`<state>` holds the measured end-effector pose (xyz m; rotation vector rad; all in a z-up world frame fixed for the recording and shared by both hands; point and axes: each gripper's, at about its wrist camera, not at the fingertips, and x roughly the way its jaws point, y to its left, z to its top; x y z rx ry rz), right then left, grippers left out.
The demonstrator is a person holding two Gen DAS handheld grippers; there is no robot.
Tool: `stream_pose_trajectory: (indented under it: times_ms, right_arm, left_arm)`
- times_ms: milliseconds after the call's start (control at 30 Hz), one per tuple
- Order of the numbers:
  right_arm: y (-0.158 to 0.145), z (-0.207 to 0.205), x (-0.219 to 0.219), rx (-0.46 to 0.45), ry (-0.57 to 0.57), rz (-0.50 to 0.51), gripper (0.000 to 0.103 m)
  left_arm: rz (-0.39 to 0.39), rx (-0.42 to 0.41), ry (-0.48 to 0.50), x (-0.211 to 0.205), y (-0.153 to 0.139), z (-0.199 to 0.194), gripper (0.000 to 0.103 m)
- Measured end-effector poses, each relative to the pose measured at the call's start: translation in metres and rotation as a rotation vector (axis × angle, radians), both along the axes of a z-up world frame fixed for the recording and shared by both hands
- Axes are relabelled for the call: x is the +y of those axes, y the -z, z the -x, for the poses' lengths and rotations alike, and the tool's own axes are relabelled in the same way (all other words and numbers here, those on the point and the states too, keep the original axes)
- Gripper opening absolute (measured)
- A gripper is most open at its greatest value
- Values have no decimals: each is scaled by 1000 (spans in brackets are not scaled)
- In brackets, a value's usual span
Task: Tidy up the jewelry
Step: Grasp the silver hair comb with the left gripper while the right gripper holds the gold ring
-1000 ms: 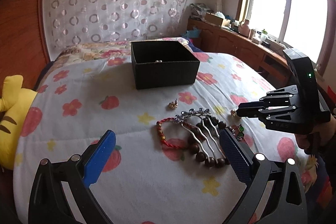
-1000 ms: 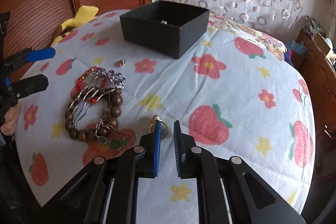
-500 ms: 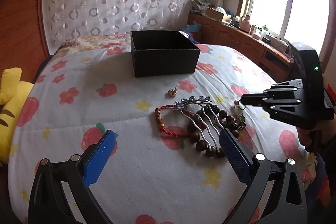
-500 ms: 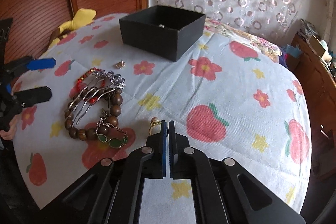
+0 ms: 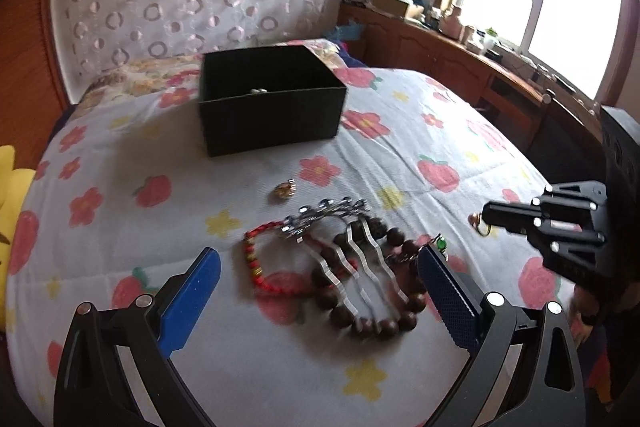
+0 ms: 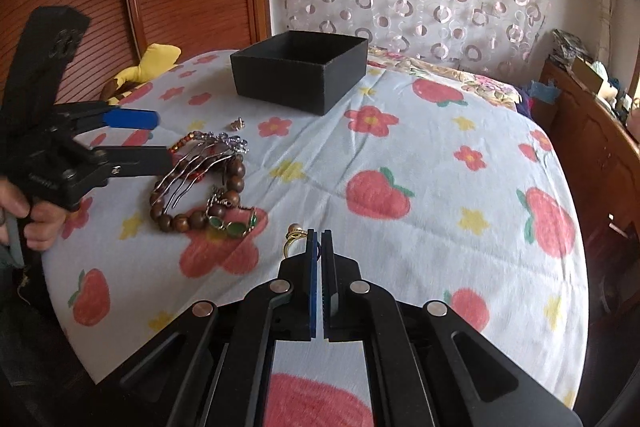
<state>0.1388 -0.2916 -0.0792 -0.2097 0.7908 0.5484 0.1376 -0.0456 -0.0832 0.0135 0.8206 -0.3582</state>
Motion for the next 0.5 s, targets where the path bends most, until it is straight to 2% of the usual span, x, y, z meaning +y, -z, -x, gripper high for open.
stream_pose_trajectory:
  times_ms: [100, 167, 267, 500]
  right_arm:
    - [4, 0, -3, 3, 15, -11, 2]
    - [8, -1, -4, 10, 23, -13, 2]
    - [8, 0, -6, 7, 27, -26, 2]
    - [8, 3, -4, -12, 28, -17, 2]
  left_arm:
    - [-5, 23, 5, -4, 2, -9, 94]
    - [-8, 41, 10, -7, 5, -14, 85]
    - [-25, 69, 16, -11, 9, -22, 77]
    - [-73, 99, 37, -24, 17, -30, 77]
